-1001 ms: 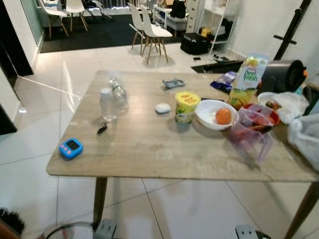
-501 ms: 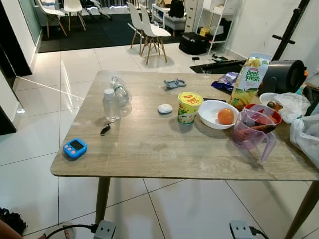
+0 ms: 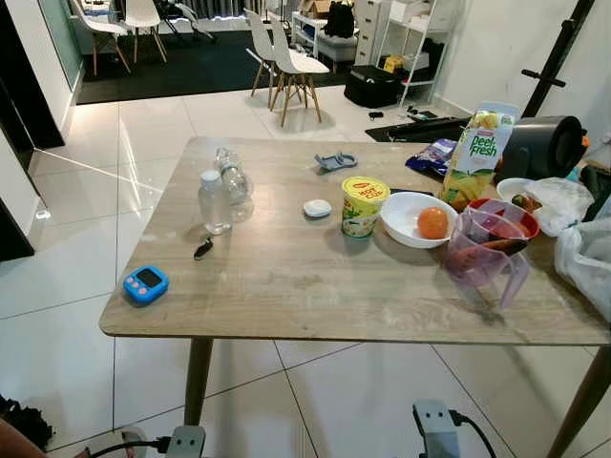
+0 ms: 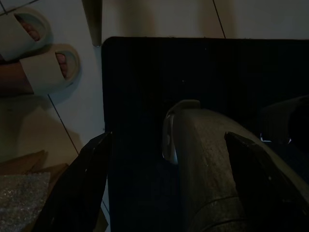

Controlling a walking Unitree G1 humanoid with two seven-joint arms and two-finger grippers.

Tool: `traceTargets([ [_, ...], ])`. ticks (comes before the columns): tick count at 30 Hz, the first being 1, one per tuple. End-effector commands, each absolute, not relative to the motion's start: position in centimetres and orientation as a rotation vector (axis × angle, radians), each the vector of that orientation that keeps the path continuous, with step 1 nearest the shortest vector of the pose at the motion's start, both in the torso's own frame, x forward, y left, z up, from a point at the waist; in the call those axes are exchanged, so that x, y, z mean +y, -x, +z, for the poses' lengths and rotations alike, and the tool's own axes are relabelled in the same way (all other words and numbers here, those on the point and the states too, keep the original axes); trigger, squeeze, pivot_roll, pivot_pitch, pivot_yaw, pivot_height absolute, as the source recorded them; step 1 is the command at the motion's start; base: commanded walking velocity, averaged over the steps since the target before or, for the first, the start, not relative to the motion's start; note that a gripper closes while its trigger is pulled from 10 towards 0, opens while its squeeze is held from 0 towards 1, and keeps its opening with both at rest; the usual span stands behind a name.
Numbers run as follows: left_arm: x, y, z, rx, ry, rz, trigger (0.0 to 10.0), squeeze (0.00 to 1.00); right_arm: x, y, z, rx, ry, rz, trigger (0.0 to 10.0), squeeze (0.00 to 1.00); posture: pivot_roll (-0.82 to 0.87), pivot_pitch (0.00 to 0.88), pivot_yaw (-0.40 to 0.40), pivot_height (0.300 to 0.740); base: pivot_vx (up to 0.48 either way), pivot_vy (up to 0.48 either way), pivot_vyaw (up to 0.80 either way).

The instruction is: Restocking fridge

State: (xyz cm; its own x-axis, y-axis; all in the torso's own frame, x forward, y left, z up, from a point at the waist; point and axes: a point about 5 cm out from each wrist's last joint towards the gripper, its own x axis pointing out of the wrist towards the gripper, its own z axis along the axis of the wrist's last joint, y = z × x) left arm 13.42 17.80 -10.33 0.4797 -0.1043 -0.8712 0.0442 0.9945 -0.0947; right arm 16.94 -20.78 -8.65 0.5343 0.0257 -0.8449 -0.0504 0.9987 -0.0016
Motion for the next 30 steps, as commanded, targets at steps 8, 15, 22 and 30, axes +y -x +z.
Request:
traceTargets([
  [8, 18.2, -13.2, -10.4, 1.08, 0.041, -0.064, 10.0, 0.0, -21.2, -16.5, -8.8, 1.031, 0.048, 0.033, 10.0, 0.0, 0.1, 0.0, -0.046, 0.74, 0.0, -0.167, 0.0],
  [15, 17.9, -12.8, -10.6, 1.094, 0.032, -0.079, 10.0, 0.0, -22.7, -15.7, -8.8, 1.05, 0.063, -0.003, 10.0, 0.0, 0.1, 0.0, -0.038, 0.74, 0.0, -0.442, 0.0],
  [22, 18.7, -12.5, -10.6, 1.103, 0.014, -0.075, 10.0, 0.0, -22.5, -15.4, -9.0, 1.058, 0.06, -0.002, 10.0, 0.0, 0.1, 0.0, -0.034, 0.74, 0.0, -0.442, 0.0],
  [30, 18.7, -12.8, -10.5, 1.098, 0.005, -0.081, 10.0, 0.0, -22.3, -15.5, -9.0, 1.056, 0.056, -0.001, 10.0, 0.0, 0.1, 0.0, -0.026, 0.74, 0.0, -0.373, 0.0],
])
